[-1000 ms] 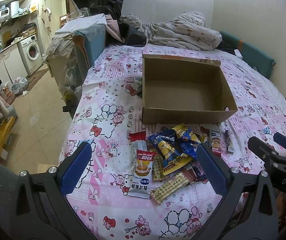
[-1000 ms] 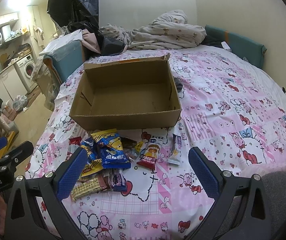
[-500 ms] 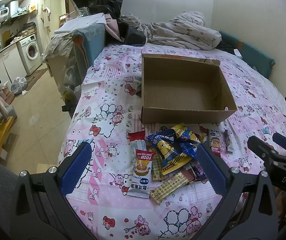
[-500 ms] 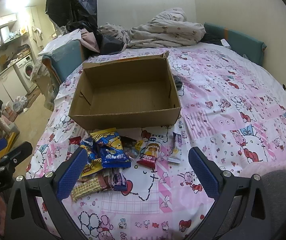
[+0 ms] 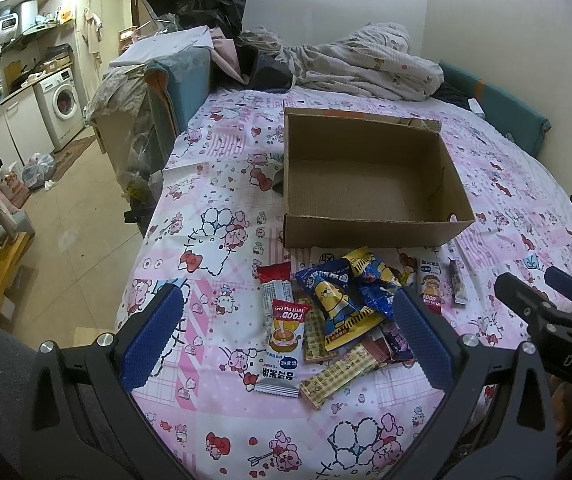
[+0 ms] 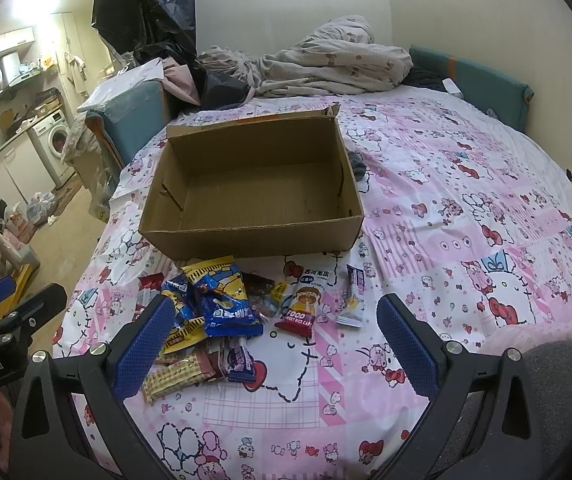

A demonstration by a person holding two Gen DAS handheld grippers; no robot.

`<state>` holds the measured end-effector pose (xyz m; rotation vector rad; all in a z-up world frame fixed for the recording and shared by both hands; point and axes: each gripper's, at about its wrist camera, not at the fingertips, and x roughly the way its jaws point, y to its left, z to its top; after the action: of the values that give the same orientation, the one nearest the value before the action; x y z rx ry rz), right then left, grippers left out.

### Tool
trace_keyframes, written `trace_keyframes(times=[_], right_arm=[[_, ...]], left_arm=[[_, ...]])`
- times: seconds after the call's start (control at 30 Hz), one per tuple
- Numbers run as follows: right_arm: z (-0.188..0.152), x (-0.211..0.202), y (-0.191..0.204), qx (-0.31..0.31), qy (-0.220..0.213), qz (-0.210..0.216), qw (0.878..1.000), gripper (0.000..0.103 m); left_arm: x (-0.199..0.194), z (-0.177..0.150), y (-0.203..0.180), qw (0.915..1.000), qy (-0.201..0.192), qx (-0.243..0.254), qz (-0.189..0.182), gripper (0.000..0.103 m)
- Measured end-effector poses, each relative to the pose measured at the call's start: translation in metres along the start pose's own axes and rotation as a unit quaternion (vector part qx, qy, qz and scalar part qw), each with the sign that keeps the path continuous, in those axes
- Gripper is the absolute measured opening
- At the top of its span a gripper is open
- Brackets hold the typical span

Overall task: Organize snacks
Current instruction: 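Grasp the FOOD rice cake packet with the left tool while the right tool grasps the blue stick snack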

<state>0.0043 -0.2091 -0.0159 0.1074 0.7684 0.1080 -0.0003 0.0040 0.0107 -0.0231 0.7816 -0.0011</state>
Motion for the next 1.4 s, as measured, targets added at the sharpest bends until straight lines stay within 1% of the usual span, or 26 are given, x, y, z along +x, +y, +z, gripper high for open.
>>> trace_keyframes(times=[0.4,0.57,0.73,0.9,0.93,1.0,1.1,1.17,1.2,1.23,1.3,1.33,1.4], right_arm=[[0.000,0.000,0.000,0.001,0.001,0.001,1.000,0.103],[0.001,0.000,0.000,0.006,0.002,0.005,1.000,0.103],[0.006,0.002,-0.007,0.024,0.012,0.018,0.999,0.103],[0.022,0.009,-0.021,0.032,0.027,0.031,0.999,0.103],[0.026,0.012,-0.024,0.033,0.033,0.033,0.998,0.103],[0.035,0.024,-0.033,0.042,0.057,0.041,0.997,0.103],[0.047,0.046,-0.044,0.051,0.099,0.049,0.993,0.103],[0.052,0.062,-0.050,0.051,0.125,0.043,0.990,0.103],[0.053,0.069,-0.052,0.052,0.137,0.042,0.988,0.103],[0.054,0.077,-0.055,0.057,0.155,0.045,0.985,0.103],[0.053,0.093,-0.063,0.070,0.183,0.051,0.979,0.103],[0.052,0.100,-0.066,0.074,0.192,0.053,0.977,0.103],[0.048,0.110,-0.070,0.076,0.201,0.046,0.975,0.099]], left_arm=[[0.002,0.000,0.004,1.0000,-0.001,0.004,0.001,0.103],[0.006,0.001,0.008,1.0000,0.009,-0.004,-0.001,0.103],[0.010,0.003,0.007,0.9997,0.025,-0.001,-0.003,0.103],[0.028,0.017,0.012,0.9971,0.075,-0.001,-0.011,0.103],[0.036,0.019,0.014,0.9956,0.093,-0.004,-0.014,0.103],[0.049,0.024,0.017,0.9926,0.121,-0.001,-0.009,0.103],[0.069,0.027,0.019,0.9867,0.162,0.010,-0.011,0.103],[0.081,0.026,0.023,0.9818,0.189,0.008,-0.013,0.102],[0.087,0.026,0.025,0.9791,0.203,0.007,-0.012,0.098],[0.093,0.024,0.029,0.9762,0.216,-0.001,-0.012,0.096],[0.105,0.022,0.034,0.9713,0.237,-0.009,-0.011,0.094],[0.111,0.018,0.037,0.9682,0.249,-0.014,-0.009,0.094],[0.122,0.009,0.041,0.9612,0.275,-0.018,-0.008,0.094]])
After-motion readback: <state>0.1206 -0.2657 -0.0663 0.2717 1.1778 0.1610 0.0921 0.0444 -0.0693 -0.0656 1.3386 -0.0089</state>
